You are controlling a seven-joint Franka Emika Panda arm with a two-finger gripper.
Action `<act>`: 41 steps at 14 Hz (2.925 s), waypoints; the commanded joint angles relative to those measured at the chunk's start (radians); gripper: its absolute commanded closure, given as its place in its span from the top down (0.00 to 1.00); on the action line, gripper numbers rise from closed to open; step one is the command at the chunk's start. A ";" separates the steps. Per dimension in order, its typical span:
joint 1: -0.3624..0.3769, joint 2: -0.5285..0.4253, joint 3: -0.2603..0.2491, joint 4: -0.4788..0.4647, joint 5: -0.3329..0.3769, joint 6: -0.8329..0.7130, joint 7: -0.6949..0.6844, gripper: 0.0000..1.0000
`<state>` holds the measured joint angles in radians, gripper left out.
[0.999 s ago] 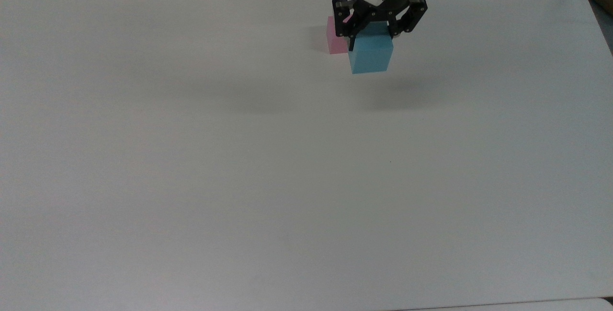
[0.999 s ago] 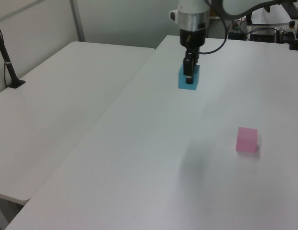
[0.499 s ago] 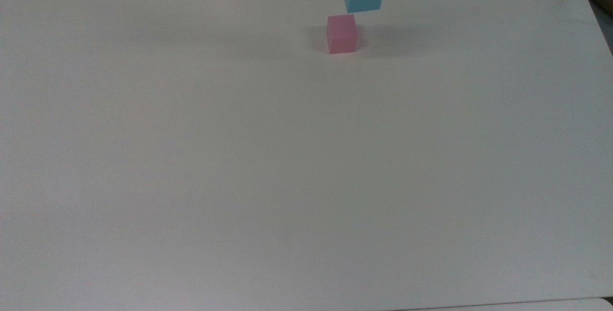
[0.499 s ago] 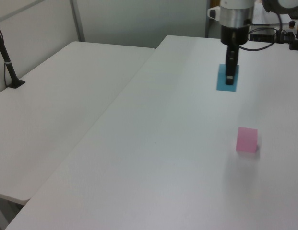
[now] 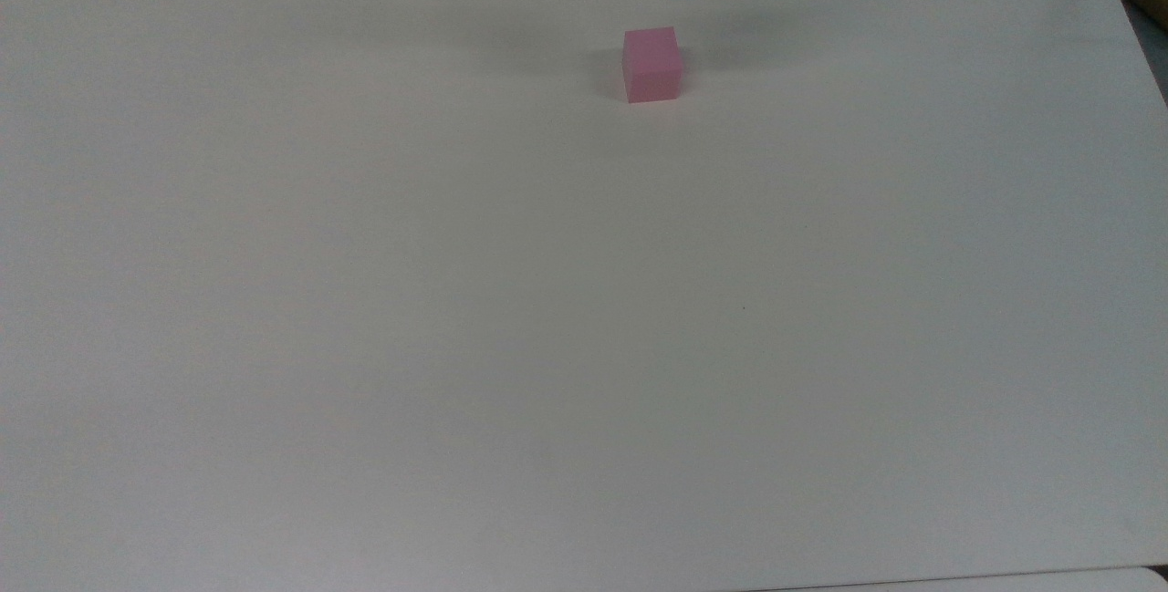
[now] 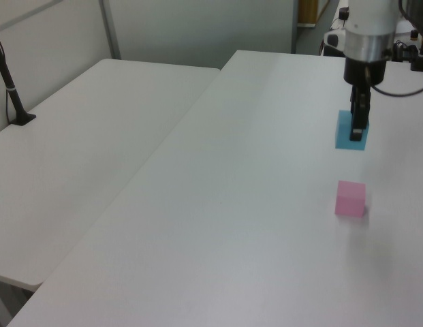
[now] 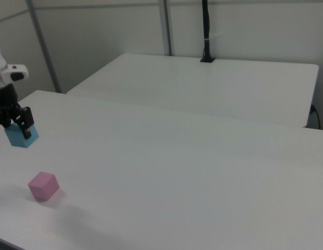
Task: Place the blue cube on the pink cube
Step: 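Lift the light-blue cube and carry it above the pink cube, then lower the light-blue cube onto the top of the pink cube, then open the gripper to release the light-blue cube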
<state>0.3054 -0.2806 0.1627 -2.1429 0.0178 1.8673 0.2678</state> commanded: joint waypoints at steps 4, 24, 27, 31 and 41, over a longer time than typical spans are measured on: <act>0.015 -0.055 0.008 -0.212 0.019 0.186 0.076 0.14; -0.028 0.043 0.006 -0.318 0.007 0.363 0.053 0.21; -0.034 0.041 0.006 -0.328 0.001 0.366 0.050 0.44; -0.034 0.040 0.006 -0.330 -0.002 0.366 0.047 1.00; -0.020 -0.002 -0.005 -0.099 0.001 0.084 0.041 1.00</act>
<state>0.2768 -0.2694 0.1711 -2.3500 0.0169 2.0843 0.3311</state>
